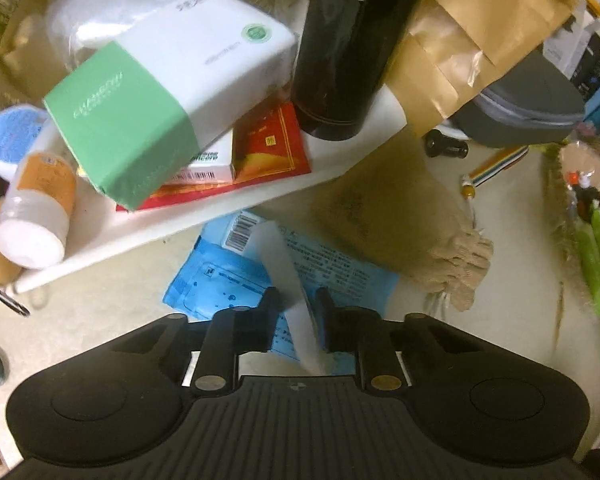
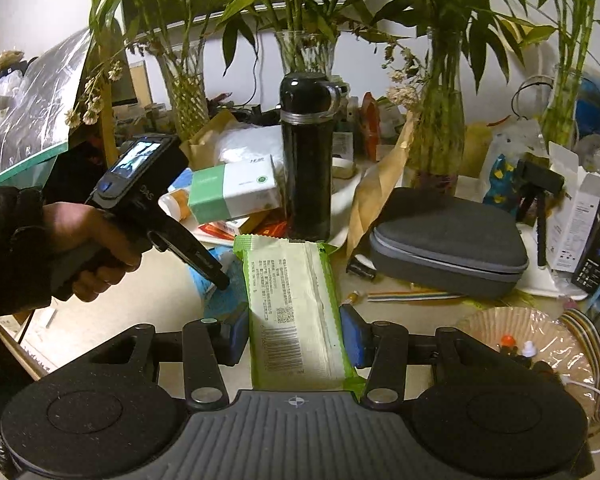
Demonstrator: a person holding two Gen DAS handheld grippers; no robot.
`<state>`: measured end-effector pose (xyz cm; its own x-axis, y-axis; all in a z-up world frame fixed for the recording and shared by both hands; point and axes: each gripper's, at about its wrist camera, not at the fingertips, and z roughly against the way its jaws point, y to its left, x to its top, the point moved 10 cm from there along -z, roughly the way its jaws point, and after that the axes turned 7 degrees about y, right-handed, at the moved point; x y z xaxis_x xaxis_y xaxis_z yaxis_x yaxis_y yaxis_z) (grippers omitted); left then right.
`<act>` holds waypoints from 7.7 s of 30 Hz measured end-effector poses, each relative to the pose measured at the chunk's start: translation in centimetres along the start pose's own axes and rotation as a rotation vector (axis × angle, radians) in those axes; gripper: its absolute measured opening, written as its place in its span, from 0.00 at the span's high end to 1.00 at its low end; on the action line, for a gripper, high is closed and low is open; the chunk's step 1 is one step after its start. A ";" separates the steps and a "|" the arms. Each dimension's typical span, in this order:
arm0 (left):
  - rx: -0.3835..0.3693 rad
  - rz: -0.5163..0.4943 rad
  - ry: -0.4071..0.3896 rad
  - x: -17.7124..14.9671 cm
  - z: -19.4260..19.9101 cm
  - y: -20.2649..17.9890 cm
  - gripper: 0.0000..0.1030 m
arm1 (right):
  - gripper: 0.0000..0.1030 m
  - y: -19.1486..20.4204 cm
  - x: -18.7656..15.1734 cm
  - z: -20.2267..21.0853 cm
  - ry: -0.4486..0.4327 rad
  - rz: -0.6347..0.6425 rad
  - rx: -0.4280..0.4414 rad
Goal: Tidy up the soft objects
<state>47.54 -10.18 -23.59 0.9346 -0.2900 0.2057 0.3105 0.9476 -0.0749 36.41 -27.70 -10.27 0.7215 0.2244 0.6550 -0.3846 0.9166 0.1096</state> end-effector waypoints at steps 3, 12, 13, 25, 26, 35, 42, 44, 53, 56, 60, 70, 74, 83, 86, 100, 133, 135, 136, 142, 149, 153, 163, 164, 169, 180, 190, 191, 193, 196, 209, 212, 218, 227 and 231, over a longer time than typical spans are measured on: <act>0.015 -0.023 0.011 -0.2 0.1 0.0 0.90 | 0.51 0.4 -0.1 -0.2 0.013 0.007 0.011; 0.025 -0.037 -0.044 -1.0 3.6 0.3 0.94 | 0.51 0.6 -0.3 -0.5 0.035 0.010 0.017; 0.022 -0.040 -0.056 -1.1 4.3 0.3 0.94 | 0.51 0.6 -0.3 -0.4 0.035 0.010 0.018; -0.033 -0.033 -0.211 -3.7 14.0 -0.6 0.94 | 0.51 1.2 -0.1 0.5 0.010 -0.003 0.043; -0.034 -0.033 -0.224 -4.2 14.8 -0.7 0.94 | 0.51 1.4 0.0 0.7 0.005 0.006 0.036; -0.091 0.018 -0.320 -8.6 20.1 -0.5 0.95 | 0.51 3.7 0.0 4.8 -0.036 -0.006 0.024; -0.080 -0.003 -0.391 -12.5 24.0 -2.0 0.95 | 0.51 4.9 -1.0 8.2 -0.055 -0.001 0.048; -0.082 -0.013 -0.406 -13.6 24.7 -2.6 0.94 | 0.51 5.5 -1.4 9.2 -0.059 0.010 0.053; -0.098 -0.089 -0.451 -17.8 27.6 -5.8 0.94 | 0.51 8.5 -2.8 12.4 -0.087 0.063 0.073; -0.113 -0.108 -0.458 -18.8 28.2 -6.9 0.95 | 0.51 9.2 -2.8 12.9 -0.087 0.075 0.074; -0.115 -0.133 -0.456 -20.2 28.3 -8.1 0.94 | 0.51 10.0 -2.4 13.7 -0.091 0.089 0.074; -0.112 -0.159 -0.403 -23.1 26.8 -9.2 0.94 | 0.51 12.2 -3.5 15.7 -0.087 0.157 0.085; -0.092 -0.160 -0.365 -23.9 25.6 -9.3 0.91 | 0.51 12.3 -4.1 15.7 -0.080 0.147 0.081; -0.058 -0.199 -0.466 -26.0 27.1 -9.7 0.46 | 0.51 12.4 -5.2 16.0 -0.065 0.126 0.069; -0.038 -0.174 -0.504 -26.7 28.3 -9.4 0.46 | 0.51 12.4 -5.4 16.2 -0.067 0.119 0.070; -0.006 -0.013 -0.597 -29.5 28.5 -5.7 0.45 | 0.51 12.6 -6.9 14.3 -0.001 0.020 0.073; -0.001 0.075 -0.583 -31.0 26.8 -3.2 0.45 | 0.00 12.3 -9.3 11.3 0.046 0.046 -0.021; 0.003 0.070 -0.585 -31.0 26.9 -3.2 0.45 | 0.00 12.3 -9.4 11.4 0.053 0.050 -0.028; 0.005 0.070 -0.585 -31.0 26.8 -3.2 0.45 | 0.00 12.3 -9.4 11.5 0.054 0.051 -0.033; 0.025 0.059 -0.575 -30.9 26.7 -3.0 0.45 | 0.00 12.0 -9.6 11.7 0.066 0.044 -0.072; 0.050 0.036 -0.578 -30.3 26.6 -3.2 0.45 | 0.00 12.0 -9.9 11.9 0.076 0.053 -0.076; 0.052 0.046 -0.577 -30.0 26.5 -3.1 0.45 | 0.00 11.9 -9.9 12.0 0.073 0.050 -0.071; 0.047 0.052 -0.602 -28.5 26.9 -2.5 0.45 | 0.00 11.1 -8.7 11.8 0.046 0.002 -0.027; 0.047 0.053 -0.605 -28.2 26.9 -2.3 0.45 | 0.00 10.9 -8.5 11.8 0.039 -0.007 -0.028; 0.058 0.053 -0.617 -27.1 27.0 -1.7 0.45 | 0.00 8.9 -7.4 11.4 0.020 -0.101 -0.047; 0.072 0.074 -0.579 -25.8 25.1 -0.3 0.45 | 0.00 7.8 -6.6 9.7 0.032 -0.129 -0.015; 0.075 0.065 -0.570 -24.6 25.0 0.5 0.45 | 0.00 6.7 -5.7 8.8 0.015 -0.108 -0.038; 0.075 0.062 -0.567 -24.3 24.9 0.6 0.45 | 0.00 6.5 -5.4 8.6 0.003 -0.110 -0.038; 0.076 0.055 -0.562 -23.9 24.6 0.8 0.45 | 0.00 6.1 -5.2 8.2 -0.010 -0.112 -0.038; 0.074 0.054 -0.566 -23.2 24.3 1.2 0.45 | 0.00 5.4 -4.8 7.3 -0.024 -0.110 -0.050; 0.039 0.074 -0.602 -19.1 22.2 3.2 0.45 | 0.00 3.1 -2.6 3.5 -0.056 -0.127 -0.037; 0.040 0.071 -0.604 -18.3 21.3 3.6 0.45 | 0.00 2.6 -2.1 2.6 -0.057 -0.130 -0.027; 0.048 0.083 -0.598 -17.4 19.5 4.6 0.45 | 0.00 2.1 -1.3 0.5 -0.048 -0.093 -0.001; 0.077 0.124 -0.620 -16.5 18.5 6.5 0.45 | 0.00 2.5 -1.1 -4.3 0.013 0.023 0.056; 0.101 0.133 -0.620 -16.3 18.3 6.9 0.45 | 0.00 2.5 -1.2 -6.1 0.037 0.060 0.056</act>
<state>31.33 3.53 -9.63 0.6808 -0.0665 0.7295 0.1524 0.9869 -0.0524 38.11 -23.62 -15.36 0.7166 0.2913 0.6337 -0.4586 0.8813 0.1135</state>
